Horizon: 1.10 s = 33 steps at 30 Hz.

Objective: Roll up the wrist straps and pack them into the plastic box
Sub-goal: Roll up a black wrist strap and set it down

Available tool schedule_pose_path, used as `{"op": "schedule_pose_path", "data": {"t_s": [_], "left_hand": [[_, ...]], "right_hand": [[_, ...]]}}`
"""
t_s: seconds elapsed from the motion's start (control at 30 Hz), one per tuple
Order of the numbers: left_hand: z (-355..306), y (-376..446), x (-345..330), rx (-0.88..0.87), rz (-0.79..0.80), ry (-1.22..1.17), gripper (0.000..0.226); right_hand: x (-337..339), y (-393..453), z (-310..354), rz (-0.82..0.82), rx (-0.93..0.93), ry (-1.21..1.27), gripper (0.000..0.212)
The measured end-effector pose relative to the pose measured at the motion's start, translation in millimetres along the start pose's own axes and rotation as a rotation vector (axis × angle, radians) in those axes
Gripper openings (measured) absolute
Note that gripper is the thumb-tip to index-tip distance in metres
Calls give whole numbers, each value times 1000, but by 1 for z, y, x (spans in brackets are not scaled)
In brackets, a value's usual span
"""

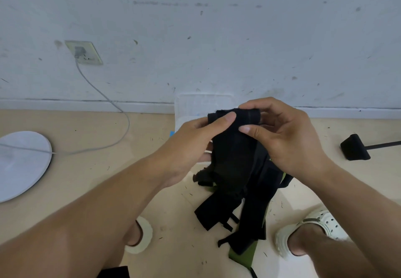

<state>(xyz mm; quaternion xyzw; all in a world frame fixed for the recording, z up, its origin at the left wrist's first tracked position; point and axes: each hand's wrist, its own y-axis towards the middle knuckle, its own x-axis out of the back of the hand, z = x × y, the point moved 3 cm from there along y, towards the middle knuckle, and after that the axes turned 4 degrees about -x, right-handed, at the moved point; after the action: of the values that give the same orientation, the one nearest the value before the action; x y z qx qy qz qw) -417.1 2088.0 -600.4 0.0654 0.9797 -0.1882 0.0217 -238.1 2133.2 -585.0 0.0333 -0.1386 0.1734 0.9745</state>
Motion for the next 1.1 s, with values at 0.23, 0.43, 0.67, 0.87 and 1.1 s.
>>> {"op": "schedule_pose_path", "data": {"t_s": [0.23,0.43,0.67,0.87,1.1], "left_hand": [[4,0,-1,44,3,-56,36],[5,2,3,11,-53,-80,30],[4,3,0,-54,-96,-115,27],[13,1,-7,-91,-89,-190,33],[16,-2,-9,-117,-84,-166,25]], "right_hand": [[-2,-1,4,0,-4,4,34],[0,3,6,102,-112,46,35],[-14,-4,-3,226,-315,102,65],[-27,-5,-19,234,-379,323,74],[-32,-10,-15,227,-456,436,51]]}}
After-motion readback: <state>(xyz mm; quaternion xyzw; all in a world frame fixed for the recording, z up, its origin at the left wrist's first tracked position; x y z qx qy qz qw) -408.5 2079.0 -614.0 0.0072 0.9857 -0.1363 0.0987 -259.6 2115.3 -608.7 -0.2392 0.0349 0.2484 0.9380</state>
